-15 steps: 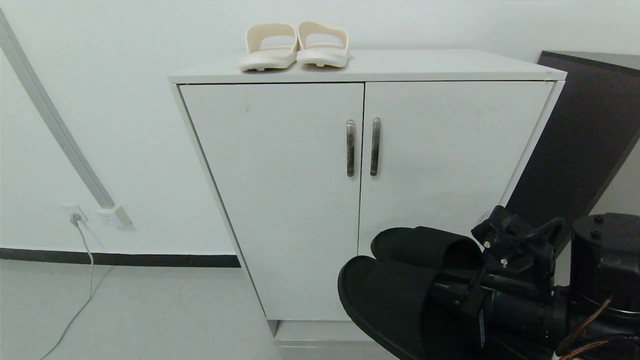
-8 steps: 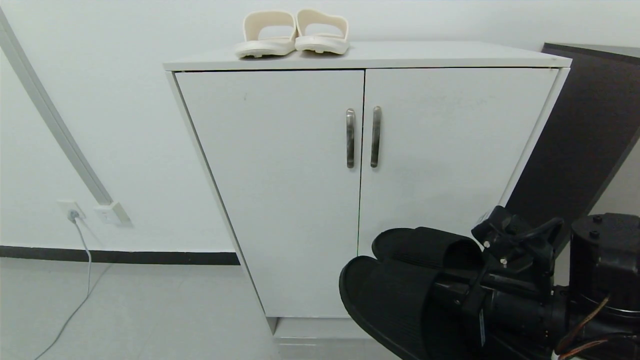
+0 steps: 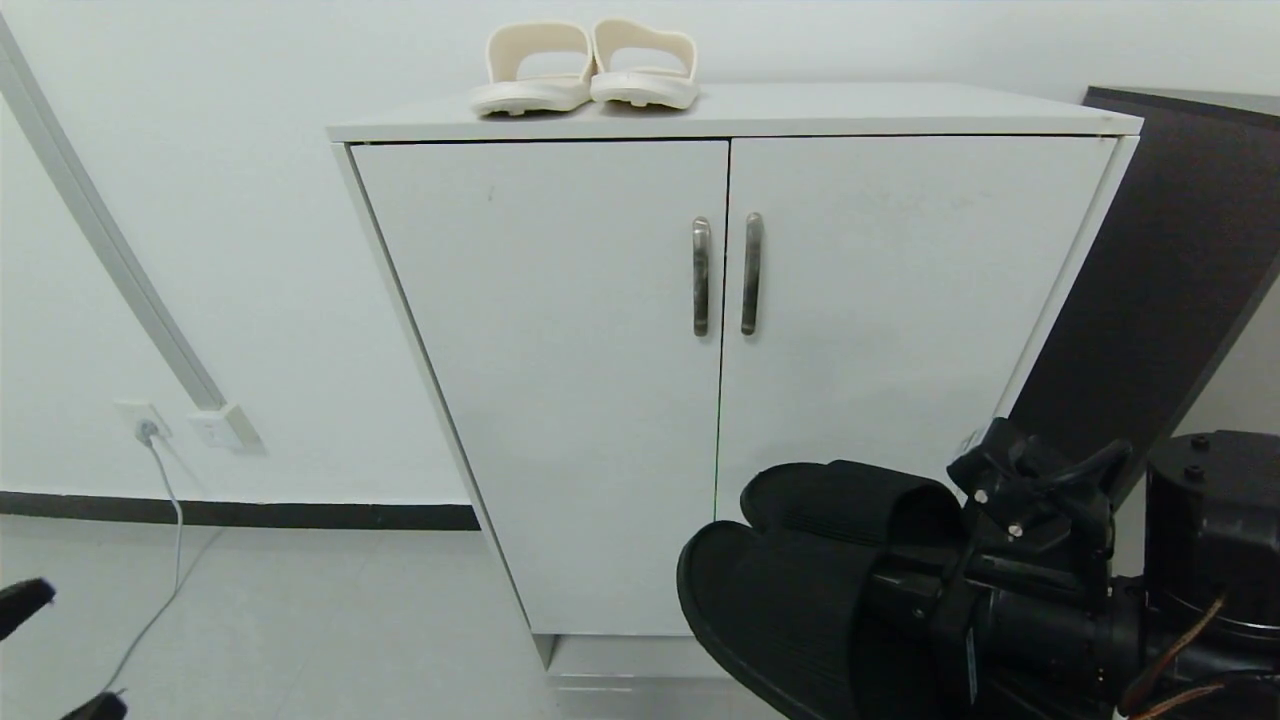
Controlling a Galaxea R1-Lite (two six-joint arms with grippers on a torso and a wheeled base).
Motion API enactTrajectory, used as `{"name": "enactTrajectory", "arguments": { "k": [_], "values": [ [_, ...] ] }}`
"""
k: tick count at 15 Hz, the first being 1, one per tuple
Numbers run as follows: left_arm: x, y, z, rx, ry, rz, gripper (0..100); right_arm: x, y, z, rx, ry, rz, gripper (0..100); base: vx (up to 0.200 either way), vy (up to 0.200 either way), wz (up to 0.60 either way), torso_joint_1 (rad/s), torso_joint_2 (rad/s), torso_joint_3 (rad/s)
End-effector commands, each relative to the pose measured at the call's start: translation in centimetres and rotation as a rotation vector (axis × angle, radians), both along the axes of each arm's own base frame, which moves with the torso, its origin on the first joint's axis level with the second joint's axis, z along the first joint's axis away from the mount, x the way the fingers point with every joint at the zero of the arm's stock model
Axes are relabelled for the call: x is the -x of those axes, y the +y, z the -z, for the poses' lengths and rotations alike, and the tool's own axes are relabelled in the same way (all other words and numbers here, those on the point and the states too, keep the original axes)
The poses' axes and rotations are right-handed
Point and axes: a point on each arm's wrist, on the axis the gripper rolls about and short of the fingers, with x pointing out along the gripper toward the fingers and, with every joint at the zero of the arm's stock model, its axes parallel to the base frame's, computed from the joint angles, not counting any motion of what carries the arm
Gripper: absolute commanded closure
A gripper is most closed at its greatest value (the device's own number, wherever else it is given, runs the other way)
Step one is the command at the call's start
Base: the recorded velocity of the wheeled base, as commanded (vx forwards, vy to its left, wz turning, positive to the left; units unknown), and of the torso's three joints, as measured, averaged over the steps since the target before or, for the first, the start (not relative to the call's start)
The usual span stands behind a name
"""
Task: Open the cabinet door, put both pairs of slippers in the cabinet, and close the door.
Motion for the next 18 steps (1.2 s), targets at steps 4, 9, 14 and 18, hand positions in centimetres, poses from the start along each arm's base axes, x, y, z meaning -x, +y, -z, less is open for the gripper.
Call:
{"name": "enactTrajectory", "arguments": {
  "k": [4, 9, 14, 18],
  "values": [
    [-7.2, -3.3, -3.6, 0.023, 0.117, 0.325, 0, 0.3, -0.1, 0.3, 0.001, 0.013, -0.038, 100, 0.0, 0.0, 0.0, 0.0, 0.0, 0.0],
    [-11.3, -7.2, -5.5, 0.029, 0.134, 0.47, 0, 0.3, -0.1, 0.4, 0.004, 0.017, -0.038, 100, 0.0, 0.0, 0.0, 0.0, 0.0, 0.0],
    [-16.5, -12.9, -5.8, 0.032, 0.106, 0.534, 0, 0.3, -0.1, 0.4, 0.002, 0.014, -0.036, 100, 0.0, 0.0, 0.0, 0.0, 0.0, 0.0],
    [-18.5, -17.0, -7.9, 0.045, 0.07, 0.615, 0, 0.2, -0.1, 0.2, -0.018, -0.009, -0.029, 100, 0.0, 0.0, 0.0, 0.0, 0.0, 0.0]
  ]
}}
